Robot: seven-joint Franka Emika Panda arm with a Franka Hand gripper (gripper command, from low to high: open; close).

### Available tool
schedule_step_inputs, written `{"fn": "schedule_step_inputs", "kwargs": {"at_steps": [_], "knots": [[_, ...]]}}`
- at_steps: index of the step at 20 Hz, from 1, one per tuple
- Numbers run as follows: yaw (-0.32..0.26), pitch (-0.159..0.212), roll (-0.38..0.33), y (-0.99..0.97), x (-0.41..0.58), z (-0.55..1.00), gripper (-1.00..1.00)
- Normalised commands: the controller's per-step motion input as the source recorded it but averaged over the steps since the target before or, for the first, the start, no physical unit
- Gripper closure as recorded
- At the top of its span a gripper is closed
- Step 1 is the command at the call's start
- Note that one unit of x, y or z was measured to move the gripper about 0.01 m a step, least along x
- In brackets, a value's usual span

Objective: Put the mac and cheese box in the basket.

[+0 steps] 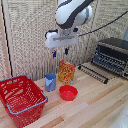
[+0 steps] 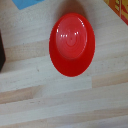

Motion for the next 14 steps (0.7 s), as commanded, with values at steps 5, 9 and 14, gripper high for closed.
{"fn": "schedule_step_inputs", "kwargs": {"at_steps": [5,9,14], "knots": [[-0.011,-0.006,0.084,-0.98,0.106,0.0,-1.0],[0.0,-0.013,0.085,-1.0,0.091,0.0,-1.0],[0.003,-0.016,0.058,-0.67,0.143,-0.17,-1.0]]}}
